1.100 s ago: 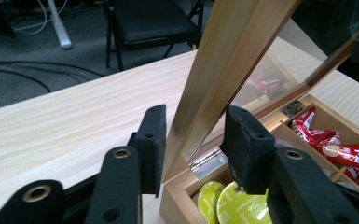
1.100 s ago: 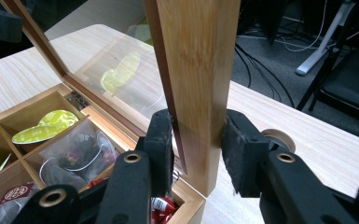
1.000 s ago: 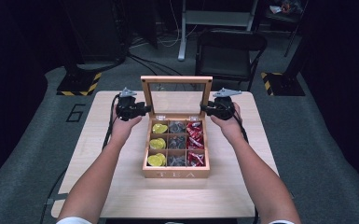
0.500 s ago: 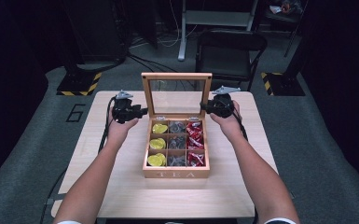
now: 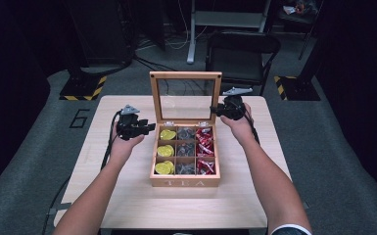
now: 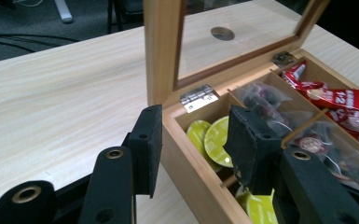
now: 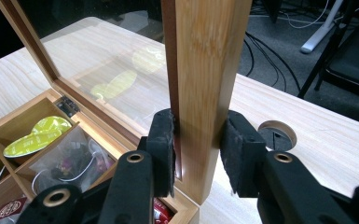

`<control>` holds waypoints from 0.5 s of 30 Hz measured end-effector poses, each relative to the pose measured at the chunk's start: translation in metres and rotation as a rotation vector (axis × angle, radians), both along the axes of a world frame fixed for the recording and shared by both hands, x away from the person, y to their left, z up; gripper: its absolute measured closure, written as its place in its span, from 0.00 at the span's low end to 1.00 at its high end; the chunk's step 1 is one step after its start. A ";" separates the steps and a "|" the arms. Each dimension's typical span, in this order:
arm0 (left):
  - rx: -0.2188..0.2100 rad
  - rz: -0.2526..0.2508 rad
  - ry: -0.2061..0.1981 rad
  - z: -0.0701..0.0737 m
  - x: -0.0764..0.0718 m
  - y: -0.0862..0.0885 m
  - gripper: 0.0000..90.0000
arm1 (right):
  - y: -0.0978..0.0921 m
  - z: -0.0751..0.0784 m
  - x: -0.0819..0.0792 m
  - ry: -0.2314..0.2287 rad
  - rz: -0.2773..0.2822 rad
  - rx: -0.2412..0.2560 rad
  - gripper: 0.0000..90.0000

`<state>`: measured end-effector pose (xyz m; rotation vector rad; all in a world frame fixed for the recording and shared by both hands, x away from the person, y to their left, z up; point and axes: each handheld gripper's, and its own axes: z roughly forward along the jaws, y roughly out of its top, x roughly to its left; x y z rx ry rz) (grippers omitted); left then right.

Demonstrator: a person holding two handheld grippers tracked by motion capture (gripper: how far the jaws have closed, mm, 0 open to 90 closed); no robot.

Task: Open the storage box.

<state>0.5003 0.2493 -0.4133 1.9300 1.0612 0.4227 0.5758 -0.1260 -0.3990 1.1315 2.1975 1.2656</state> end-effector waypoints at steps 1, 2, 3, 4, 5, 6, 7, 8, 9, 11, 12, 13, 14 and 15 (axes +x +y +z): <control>0.000 0.001 -0.001 0.000 -0.001 0.000 0.62 | 0.000 0.000 0.000 0.000 0.000 0.000 0.73; -0.016 0.006 -0.020 0.001 -0.007 0.000 0.62 | 0.000 0.000 0.002 0.000 -0.002 0.005 0.73; -0.016 0.006 -0.020 0.001 -0.007 0.000 0.62 | 0.000 0.000 0.002 0.000 -0.002 0.005 0.73; -0.030 0.005 -0.014 0.001 -0.009 -0.001 0.62 | 0.000 -0.001 0.003 0.003 -0.005 0.007 0.73; -0.023 -0.001 -0.016 0.001 -0.010 0.000 0.62 | -0.001 -0.001 0.004 0.009 -0.007 0.014 0.73; -0.022 -0.003 -0.014 0.002 -0.013 -0.001 0.62 | -0.001 -0.001 0.005 0.008 -0.007 0.015 0.73; -0.022 -0.006 -0.026 0.002 -0.015 -0.001 0.62 | -0.001 -0.001 0.006 0.016 -0.008 0.019 0.73; -0.026 -0.009 -0.018 0.002 -0.017 -0.001 0.62 | -0.001 -0.001 0.008 0.026 -0.015 0.024 0.73; -0.025 -0.011 -0.022 0.002 -0.019 -0.001 0.62 | -0.001 -0.001 0.008 0.026 -0.015 0.024 0.73; -0.026 -0.018 -0.019 0.002 -0.022 -0.001 0.61 | -0.001 -0.002 0.010 0.030 -0.018 0.027 0.73; -0.019 -0.022 -0.026 0.002 -0.027 -0.002 0.61 | 0.000 -0.001 0.011 0.038 -0.023 0.029 0.73; -0.019 -0.022 -0.026 0.002 -0.027 -0.002 0.61 | 0.000 -0.001 0.011 0.038 -0.023 0.029 0.73; -0.022 -0.025 -0.028 0.002 -0.029 -0.002 0.61 | 0.000 -0.001 0.012 0.041 -0.025 0.029 0.73; -0.022 -0.028 -0.029 0.002 -0.031 -0.002 0.61 | 0.000 -0.001 0.013 0.050 -0.028 0.024 0.73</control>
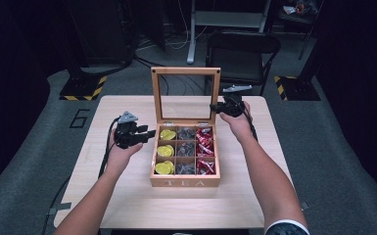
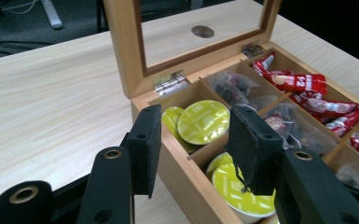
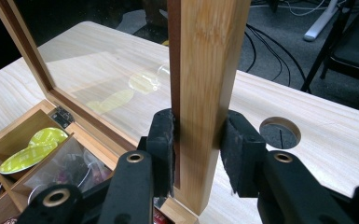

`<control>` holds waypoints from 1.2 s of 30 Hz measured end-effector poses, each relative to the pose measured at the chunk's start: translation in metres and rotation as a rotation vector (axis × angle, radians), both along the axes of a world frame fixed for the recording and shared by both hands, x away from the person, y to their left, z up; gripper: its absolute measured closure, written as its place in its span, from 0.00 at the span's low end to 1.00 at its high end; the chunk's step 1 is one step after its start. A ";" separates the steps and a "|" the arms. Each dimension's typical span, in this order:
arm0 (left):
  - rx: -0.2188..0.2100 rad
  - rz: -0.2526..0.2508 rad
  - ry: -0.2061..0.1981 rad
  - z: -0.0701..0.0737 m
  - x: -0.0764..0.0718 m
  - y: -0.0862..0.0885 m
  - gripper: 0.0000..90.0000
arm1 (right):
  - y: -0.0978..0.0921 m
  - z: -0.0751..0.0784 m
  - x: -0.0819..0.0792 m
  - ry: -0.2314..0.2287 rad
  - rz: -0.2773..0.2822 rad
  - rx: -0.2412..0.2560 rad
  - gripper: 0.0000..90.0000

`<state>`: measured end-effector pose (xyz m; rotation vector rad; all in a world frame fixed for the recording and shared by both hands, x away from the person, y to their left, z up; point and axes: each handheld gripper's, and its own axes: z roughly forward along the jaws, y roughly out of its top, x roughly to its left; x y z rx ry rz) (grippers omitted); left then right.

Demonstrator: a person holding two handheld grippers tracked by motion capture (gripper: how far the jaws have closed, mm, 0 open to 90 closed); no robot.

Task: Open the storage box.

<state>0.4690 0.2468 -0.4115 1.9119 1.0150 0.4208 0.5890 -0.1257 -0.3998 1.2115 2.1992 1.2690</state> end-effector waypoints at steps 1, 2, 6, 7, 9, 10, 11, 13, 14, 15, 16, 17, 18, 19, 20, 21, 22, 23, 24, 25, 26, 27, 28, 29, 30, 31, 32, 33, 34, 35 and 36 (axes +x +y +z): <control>0.001 0.001 -0.002 0.000 -0.001 0.000 0.61 | 0.000 0.000 0.000 0.000 0.000 0.000 0.73; 0.001 0.004 -0.004 -0.001 -0.004 -0.001 0.61 | 0.000 0.000 0.000 0.001 -0.001 0.000 0.73; -0.021 0.009 0.011 -0.006 -0.010 0.001 0.60 | 0.001 -0.001 0.002 0.005 -0.007 0.002 0.73; -0.028 0.011 0.012 -0.007 -0.011 0.002 0.60 | 0.001 -0.001 0.003 0.007 -0.012 0.005 0.73; -0.040 0.016 0.016 -0.010 -0.014 0.003 0.59 | 0.001 0.000 0.003 0.015 -0.013 0.003 0.73; -0.036 0.014 0.021 -0.010 -0.015 0.004 0.59 | 0.001 0.000 0.003 0.015 -0.013 0.003 0.73; -0.037 0.019 0.023 -0.012 -0.016 0.004 0.59 | 0.001 0.000 0.003 0.019 -0.014 0.002 0.73; -0.045 0.030 0.027 -0.016 -0.019 0.007 0.59 | 0.002 0.000 0.004 0.020 -0.017 0.000 0.73; -0.045 0.030 0.027 -0.016 -0.019 0.007 0.59 | 0.002 0.000 0.004 0.020 -0.017 0.000 0.73; -0.044 0.033 0.025 -0.017 -0.019 0.008 0.59 | 0.003 0.000 0.004 0.020 -0.021 0.003 0.72; -0.044 0.039 0.026 -0.018 -0.020 0.009 0.59 | 0.003 0.000 0.004 0.020 -0.021 0.003 0.72; -0.044 0.039 0.026 -0.019 -0.020 0.010 0.59 | 0.002 0.000 0.005 0.020 -0.020 -0.002 0.72; -0.047 0.042 0.033 -0.020 -0.020 0.011 0.59 | 0.002 0.000 0.005 0.020 -0.020 -0.002 0.72; -0.060 0.048 0.028 -0.022 -0.022 0.013 0.59 | 0.003 0.000 0.005 0.020 -0.021 -0.002 0.72; -0.060 0.048 0.028 -0.022 -0.022 0.013 0.59 | 0.003 0.000 0.005 0.020 -0.021 -0.002 0.72; -0.064 0.050 0.029 -0.023 -0.023 0.015 0.59 | 0.003 0.000 0.005 0.018 -0.020 -0.005 0.72; -0.064 0.050 0.029 -0.023 -0.023 0.015 0.59 | 0.003 0.000 0.005 0.018 -0.020 -0.005 0.72; -0.060 0.049 0.026 -0.024 -0.024 0.015 0.59 | 0.003 0.001 0.004 0.024 -0.025 -0.008 0.72; -0.060 0.049 0.026 -0.024 -0.024 0.015 0.59 | 0.003 0.001 0.004 0.024 -0.025 -0.008 0.72; -0.056 0.055 0.021 -0.026 -0.026 0.016 0.59 | 0.003 0.001 0.003 0.022 -0.023 -0.016 0.72; -0.058 0.058 0.024 -0.026 -0.027 0.016 0.59 | 0.004 0.001 0.002 0.021 -0.025 -0.017 0.72; -0.058 0.058 0.024 -0.026 -0.027 0.016 0.59 | 0.004 0.002 0.002 0.023 -0.025 -0.023 0.72; -0.053 0.058 0.025 -0.026 -0.027 0.016 0.59 | 0.004 0.002 0.002 0.023 -0.025 -0.023 0.72; -0.048 0.059 0.023 -0.026 -0.028 0.016 0.59 | 0.004 0.003 0.001 0.021 -0.026 -0.032 0.72; -0.041 0.059 0.017 -0.026 -0.028 0.017 0.59 | 0.004 0.003 0.000 0.021 -0.024 -0.043 0.71; -0.040 0.057 0.013 -0.025 -0.029 0.018 0.59 | 0.003 0.004 -0.002 0.024 -0.025 -0.048 0.69; -0.046 0.060 0.012 -0.025 -0.030 0.018 0.59 | 0.003 0.004 -0.002 0.024 -0.025 -0.048 0.69; -0.046 0.060 0.011 -0.025 -0.030 0.019 0.58 | 0.001 0.005 -0.005 0.024 -0.024 -0.053 0.68; -0.048 0.064 0.014 -0.026 -0.031 0.019 0.58 | 0.001 0.005 -0.005 0.024 -0.024 -0.053 0.68; -0.045 0.063 0.014 -0.026 -0.032 0.020 0.58 | -0.001 0.005 -0.007 0.024 -0.021 -0.041 0.68; -0.044 0.066 0.013 -0.027 -0.032 0.020 0.58 | -0.001 0.006 -0.008 0.027 -0.023 -0.036 0.67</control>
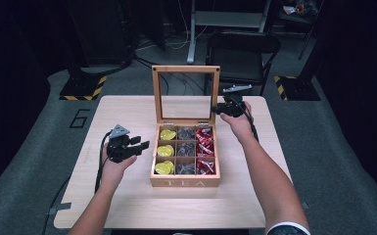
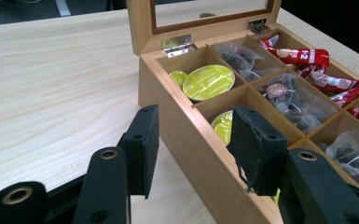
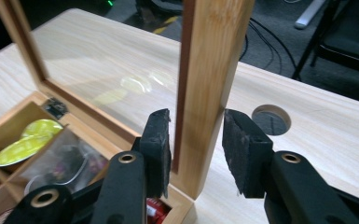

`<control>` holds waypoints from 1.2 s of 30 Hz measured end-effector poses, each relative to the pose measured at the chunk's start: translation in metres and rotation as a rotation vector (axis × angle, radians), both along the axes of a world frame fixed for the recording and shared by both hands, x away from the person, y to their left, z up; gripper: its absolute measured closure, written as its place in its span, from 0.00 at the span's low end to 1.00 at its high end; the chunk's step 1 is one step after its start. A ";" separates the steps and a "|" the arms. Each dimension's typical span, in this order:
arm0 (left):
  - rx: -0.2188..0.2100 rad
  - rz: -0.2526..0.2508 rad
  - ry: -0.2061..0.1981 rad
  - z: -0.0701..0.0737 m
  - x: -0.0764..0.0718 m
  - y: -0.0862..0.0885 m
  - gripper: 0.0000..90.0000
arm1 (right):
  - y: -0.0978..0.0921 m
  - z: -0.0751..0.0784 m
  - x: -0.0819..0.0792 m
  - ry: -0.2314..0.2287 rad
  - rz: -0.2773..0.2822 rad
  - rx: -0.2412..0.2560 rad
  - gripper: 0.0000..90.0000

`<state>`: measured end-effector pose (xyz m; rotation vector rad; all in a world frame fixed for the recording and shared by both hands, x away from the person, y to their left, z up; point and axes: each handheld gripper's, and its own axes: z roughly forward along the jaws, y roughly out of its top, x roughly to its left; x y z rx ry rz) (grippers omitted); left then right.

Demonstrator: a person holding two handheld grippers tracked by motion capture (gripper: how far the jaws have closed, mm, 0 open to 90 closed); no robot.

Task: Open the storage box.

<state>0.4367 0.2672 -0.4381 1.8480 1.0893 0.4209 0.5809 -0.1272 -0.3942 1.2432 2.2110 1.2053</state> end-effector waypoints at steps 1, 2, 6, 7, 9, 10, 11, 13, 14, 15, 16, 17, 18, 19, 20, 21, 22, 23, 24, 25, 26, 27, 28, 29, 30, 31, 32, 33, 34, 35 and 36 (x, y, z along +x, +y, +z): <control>0.001 0.002 0.001 -0.001 0.000 0.001 0.58 | -0.001 0.001 -0.002 -0.006 -0.001 0.002 0.67; 0.001 0.005 0.003 -0.002 -0.001 0.001 0.58 | -0.001 0.001 -0.003 -0.012 0.003 0.002 0.66; 0.022 0.009 0.006 -0.003 -0.002 0.001 0.57 | -0.002 0.006 -0.013 -0.030 0.020 -0.006 0.64; 0.029 0.009 0.004 -0.004 -0.003 0.001 0.57 | -0.002 0.007 -0.016 -0.028 0.014 -0.001 0.64; 0.035 0.010 0.004 -0.004 -0.004 0.001 0.57 | -0.001 0.009 -0.021 -0.046 0.023 -0.014 0.63; 0.037 0.011 0.004 -0.004 -0.004 0.002 0.56 | 0.000 0.010 -0.025 -0.047 0.030 -0.008 0.63; 0.035 0.016 0.002 -0.004 -0.004 0.002 0.56 | 0.000 0.010 -0.027 -0.056 0.042 -0.005 0.62; 0.028 0.025 0.000 -0.005 -0.004 0.003 0.56 | 0.001 0.012 -0.033 -0.059 0.046 0.000 0.61; 0.025 0.030 -0.003 -0.005 -0.005 0.003 0.56 | 0.002 0.013 -0.037 -0.064 0.055 -0.004 0.60; 0.026 0.026 0.005 -0.005 -0.005 0.003 0.56 | 0.003 0.013 -0.039 -0.068 0.060 -0.009 0.59; 0.026 0.031 -0.003 -0.005 -0.005 0.003 0.55 | 0.004 0.013 -0.042 -0.070 0.059 -0.013 0.58; 0.029 0.025 0.002 -0.005 -0.005 0.003 0.55 | 0.004 0.014 -0.044 -0.070 0.061 -0.015 0.57; 0.030 0.026 -0.001 -0.005 -0.006 0.003 0.55 | 0.005 0.014 -0.046 -0.070 0.064 -0.013 0.57; 0.031 0.026 -0.001 -0.006 -0.006 0.003 0.55 | 0.005 0.014 -0.049 -0.070 0.065 -0.008 0.57; 0.033 0.025 0.003 -0.006 -0.006 0.003 0.55 | 0.005 0.014 -0.051 -0.073 0.072 -0.009 0.56; 0.034 0.027 0.006 -0.006 -0.006 0.004 0.55 | 0.006 0.014 -0.053 -0.070 0.078 -0.009 0.56; 0.033 0.032 0.009 -0.006 -0.006 0.004 0.55 | 0.006 0.014 -0.055 -0.073 0.082 -0.011 0.56; 0.037 0.029 0.008 -0.006 -0.006 0.004 0.55 | 0.007 0.014 -0.059 -0.075 0.090 -0.015 0.55; 0.039 0.031 0.007 -0.006 -0.006 0.004 0.55 | 0.008 0.014 -0.060 -0.083 0.097 -0.019 0.55; 0.039 0.031 0.006 -0.006 -0.006 0.004 0.55 | 0.009 0.014 -0.063 -0.082 0.105 -0.020 0.54; 0.037 0.031 0.006 -0.006 -0.006 0.004 0.55 | 0.010 0.014 -0.066 -0.089 0.112 -0.022 0.54; 0.037 0.032 0.006 -0.006 -0.006 0.004 0.55 | 0.011 0.014 -0.069 -0.091 0.116 -0.024 0.53; 0.037 0.032 0.005 -0.006 -0.006 0.004 0.55 | 0.011 0.015 -0.071 -0.095 0.123 -0.027 0.53; 0.037 0.032 0.006 -0.006 -0.006 0.004 0.54 | 0.012 0.015 -0.074 -0.101 0.126 -0.026 0.52; 0.037 0.032 0.007 -0.006 -0.006 0.004 0.54 | 0.012 0.015 -0.076 -0.097 0.129 -0.024 0.51; 0.036 0.032 0.007 -0.006 -0.007 0.004 0.54 | 0.013 0.015 -0.078 -0.101 0.136 -0.026 0.51; 0.037 0.031 0.007 -0.006 -0.007 0.005 0.54 | 0.013 0.015 -0.081 -0.101 0.139 -0.032 0.50; 0.036 0.032 0.007 -0.006 -0.007 0.005 0.54 | 0.014 0.014 -0.084 -0.096 0.137 -0.034 0.50; 0.036 0.033 0.007 -0.006 -0.007 0.005 0.54 | 0.013 0.013 -0.086 -0.103 0.146 -0.039 0.50; 0.035 0.034 0.007 -0.006 -0.007 0.005 0.54 | 0.014 0.012 -0.089 -0.092 0.150 -0.031 0.50; 0.034 0.034 0.007 -0.007 -0.007 0.005 0.54 | 0.014 0.010 -0.092 -0.087 0.167 -0.027 0.50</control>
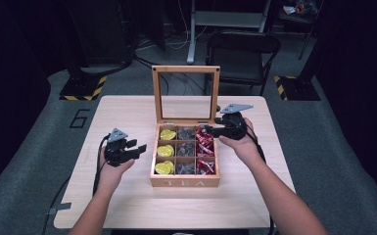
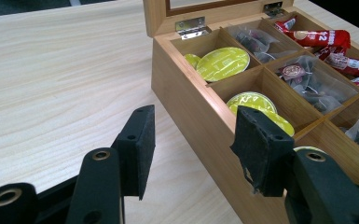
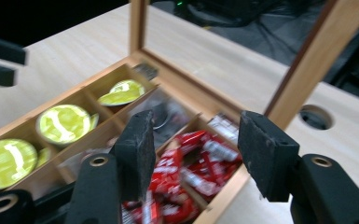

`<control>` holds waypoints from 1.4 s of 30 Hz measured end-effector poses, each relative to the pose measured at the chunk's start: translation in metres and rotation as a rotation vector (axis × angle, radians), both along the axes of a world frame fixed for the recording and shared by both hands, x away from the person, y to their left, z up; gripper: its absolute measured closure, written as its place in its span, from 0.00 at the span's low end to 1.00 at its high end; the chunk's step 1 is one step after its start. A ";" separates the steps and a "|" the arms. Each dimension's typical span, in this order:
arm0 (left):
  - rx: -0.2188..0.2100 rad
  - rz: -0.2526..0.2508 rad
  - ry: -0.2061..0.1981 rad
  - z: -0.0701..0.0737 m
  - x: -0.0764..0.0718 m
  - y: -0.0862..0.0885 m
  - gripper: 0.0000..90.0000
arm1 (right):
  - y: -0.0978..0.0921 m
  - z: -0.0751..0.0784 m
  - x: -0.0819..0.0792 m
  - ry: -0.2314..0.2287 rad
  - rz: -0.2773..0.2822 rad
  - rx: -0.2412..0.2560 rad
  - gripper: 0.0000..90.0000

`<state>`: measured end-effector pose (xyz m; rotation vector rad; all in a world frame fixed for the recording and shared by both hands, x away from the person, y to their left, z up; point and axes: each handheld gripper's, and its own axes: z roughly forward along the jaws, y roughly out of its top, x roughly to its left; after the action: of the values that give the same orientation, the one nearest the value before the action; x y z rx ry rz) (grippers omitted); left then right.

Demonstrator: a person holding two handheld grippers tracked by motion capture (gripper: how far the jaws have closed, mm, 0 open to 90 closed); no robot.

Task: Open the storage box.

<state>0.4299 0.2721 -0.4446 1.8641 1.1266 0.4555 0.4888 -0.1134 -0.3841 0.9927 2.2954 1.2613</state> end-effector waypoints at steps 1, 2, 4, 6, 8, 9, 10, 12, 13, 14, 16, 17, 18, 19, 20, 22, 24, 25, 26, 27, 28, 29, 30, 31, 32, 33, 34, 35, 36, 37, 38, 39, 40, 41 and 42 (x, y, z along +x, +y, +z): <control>0.000 -0.001 0.001 0.000 0.000 0.000 0.54 | 0.000 -0.001 -0.002 0.003 0.001 0.002 0.50; 0.001 -0.001 0.001 0.000 0.000 0.000 0.54 | 0.001 -0.002 -0.005 -0.001 0.005 -0.003 0.51; 0.001 -0.001 0.000 -0.001 0.000 0.000 0.54 | 0.002 -0.004 -0.011 -0.004 0.011 -0.017 0.51; -0.002 0.001 -0.002 -0.001 0.000 0.000 0.54 | 0.003 -0.006 -0.015 -0.009 0.021 -0.026 0.51; 0.000 -0.001 0.001 -0.001 0.000 0.000 0.53 | 0.004 -0.008 -0.018 -0.001 0.029 -0.026 0.51; 0.000 -0.001 0.000 -0.001 0.000 0.000 0.53 | 0.004 -0.009 -0.019 -0.001 0.028 -0.024 0.51; -0.001 0.000 0.000 -0.001 0.000 0.000 0.53 | 0.004 -0.010 -0.020 0.003 0.032 -0.022 0.52; -0.003 0.001 0.001 -0.001 0.000 0.000 0.52 | 0.003 -0.012 -0.023 0.004 0.034 -0.017 0.52; -0.004 0.002 0.001 -0.002 0.000 0.000 0.52 | 0.003 -0.013 -0.025 0.011 0.030 -0.012 0.52; -0.005 0.003 0.002 -0.002 0.000 0.001 0.52 | 0.003 -0.014 -0.027 0.008 0.033 -0.012 0.52; -0.004 0.003 0.005 -0.001 0.000 0.002 0.52 | 0.004 -0.018 -0.031 0.008 0.040 -0.020 0.52; -0.006 0.007 0.000 -0.002 0.000 0.002 0.52 | 0.004 -0.019 -0.033 0.007 0.046 -0.025 0.52; -0.003 0.004 0.003 -0.001 0.000 0.002 0.52 | 0.004 -0.021 -0.035 0.007 0.052 -0.028 0.52; -0.003 0.005 0.002 -0.001 0.000 0.003 0.52 | 0.004 -0.022 -0.038 0.003 0.053 -0.028 0.52; -0.003 0.005 0.002 -0.001 0.000 0.003 0.52 | 0.004 -0.023 -0.039 0.005 0.055 -0.031 0.52; -0.001 0.005 0.002 -0.001 -0.001 0.003 0.52 | 0.005 -0.024 -0.043 -0.003 0.061 -0.035 0.52; 0.000 0.005 0.002 -0.001 -0.001 0.003 0.52 | 0.005 -0.025 -0.047 -0.014 0.070 -0.034 0.53; 0.000 0.004 0.001 -0.001 -0.001 0.003 0.52 | 0.006 -0.025 -0.049 -0.012 0.070 -0.030 0.53; 0.001 0.005 0.001 -0.001 -0.001 0.003 0.52 | 0.006 -0.026 -0.050 -0.017 0.073 -0.027 0.53; 0.002 0.005 0.001 -0.001 -0.001 0.003 0.52 | 0.006 -0.028 -0.052 -0.015 0.075 -0.027 0.54; 0.003 0.004 0.001 -0.001 -0.001 0.003 0.52 | 0.006 -0.029 -0.053 -0.011 0.075 -0.024 0.54; 0.006 0.003 0.001 -0.001 -0.001 0.003 0.52 | 0.006 -0.030 -0.054 -0.010 0.077 -0.028 0.54; 0.009 0.001 0.002 -0.001 -0.001 0.003 0.52 | 0.006 -0.033 -0.056 0.000 0.073 -0.022 0.55; 0.010 0.003 0.001 -0.001 -0.001 0.003 0.52 | 0.006 -0.035 -0.057 0.002 0.074 -0.022 0.55; 0.010 0.005 -0.002 -0.002 -0.002 0.002 0.52 | 0.006 -0.036 -0.057 0.000 0.077 -0.021 0.55; 0.016 0.006 -0.003 -0.001 -0.002 0.002 0.52 | 0.006 -0.038 -0.058 0.006 0.074 -0.017 0.55; 0.020 0.007 -0.004 -0.002 -0.002 0.001 0.52 | 0.006 -0.039 -0.059 0.008 0.076 -0.015 0.55; 0.023 0.004 -0.002 -0.002 -0.002 0.001 0.52 | 0.006 -0.040 -0.060 0.012 0.070 -0.010 0.55; 0.024 0.004 -0.002 -0.002 -0.002 0.001 0.52 | 0.006 -0.041 -0.061 0.009 0.071 -0.011 0.55; 0.025 0.004 -0.003 -0.002 -0.002 0.001 0.52 | 0.006 -0.042 -0.062 0.004 0.071 -0.016 0.55; 0.024 0.005 -0.006 -0.003 -0.002 0.000 0.52 | 0.006 -0.043 -0.063 0.008 0.071 -0.018 0.55; 0.026 0.002 -0.004 -0.003 -0.002 0.001 0.52 | 0.007 -0.044 -0.064 0.005 0.074 -0.020 0.56; 0.026 0.002 -0.003 -0.003 -0.002 0.001 0.52 | 0.007 -0.045 -0.065 0.002 0.080 -0.029 0.56; 0.025 0.003 -0.005 -0.003 -0.002 0.000 0.52 | 0.007 -0.046 -0.067 0.008 0.073 -0.028 0.56; 0.025 0.002 -0.001 -0.003 -0.002 0.001 0.52 | 0.007 -0.047 -0.067 0.004 0.083 -0.032 0.56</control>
<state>0.4281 0.2729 -0.4475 1.8845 1.1269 0.4730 0.4216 -0.1063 -0.4310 0.8981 2.3745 1.2520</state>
